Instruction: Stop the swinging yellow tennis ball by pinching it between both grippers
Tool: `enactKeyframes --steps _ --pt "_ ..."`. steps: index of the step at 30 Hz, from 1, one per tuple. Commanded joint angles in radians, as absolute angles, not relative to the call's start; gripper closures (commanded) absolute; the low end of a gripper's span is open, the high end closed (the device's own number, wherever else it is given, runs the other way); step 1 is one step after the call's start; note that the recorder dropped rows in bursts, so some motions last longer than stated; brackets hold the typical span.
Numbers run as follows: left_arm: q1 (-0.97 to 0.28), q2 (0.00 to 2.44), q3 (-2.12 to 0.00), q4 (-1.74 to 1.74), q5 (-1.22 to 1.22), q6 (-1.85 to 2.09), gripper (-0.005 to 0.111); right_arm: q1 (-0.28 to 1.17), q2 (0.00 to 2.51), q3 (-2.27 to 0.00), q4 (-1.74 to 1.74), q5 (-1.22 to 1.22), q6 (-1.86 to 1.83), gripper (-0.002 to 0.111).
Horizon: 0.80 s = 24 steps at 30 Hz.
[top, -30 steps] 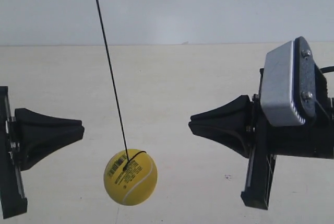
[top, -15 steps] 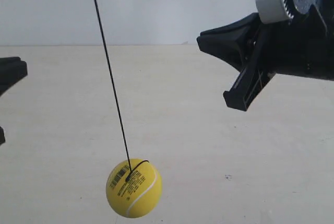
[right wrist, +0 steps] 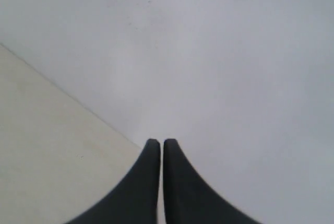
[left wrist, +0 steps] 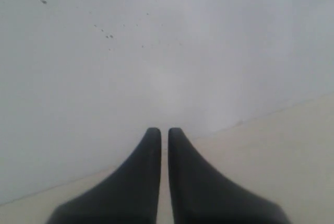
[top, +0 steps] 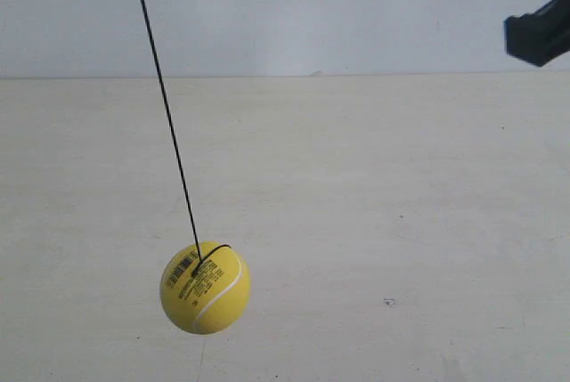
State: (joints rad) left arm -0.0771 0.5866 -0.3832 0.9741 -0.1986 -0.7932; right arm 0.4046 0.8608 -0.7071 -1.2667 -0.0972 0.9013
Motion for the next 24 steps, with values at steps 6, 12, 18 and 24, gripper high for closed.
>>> enactKeyframes --steps 6,12,18,24 --pt "-0.08 0.279 -0.373 0.901 -0.116 -0.818 0.102 0.398 0.7 -0.542 -1.254 -0.055 0.906 0.108" --pt "-0.08 0.162 -0.207 0.901 -0.13 -0.834 0.102 0.398 0.699 -0.421 -1.209 -0.041 0.893 0.108" --pt "-0.08 0.158 -0.128 0.901 -0.13 -0.83 0.102 0.398 0.699 -0.305 -1.177 -0.117 0.885 0.108" --pt "-0.08 0.158 -0.098 0.908 -0.13 -0.766 0.102 0.398 0.699 -0.291 -1.159 -0.205 0.955 0.108"
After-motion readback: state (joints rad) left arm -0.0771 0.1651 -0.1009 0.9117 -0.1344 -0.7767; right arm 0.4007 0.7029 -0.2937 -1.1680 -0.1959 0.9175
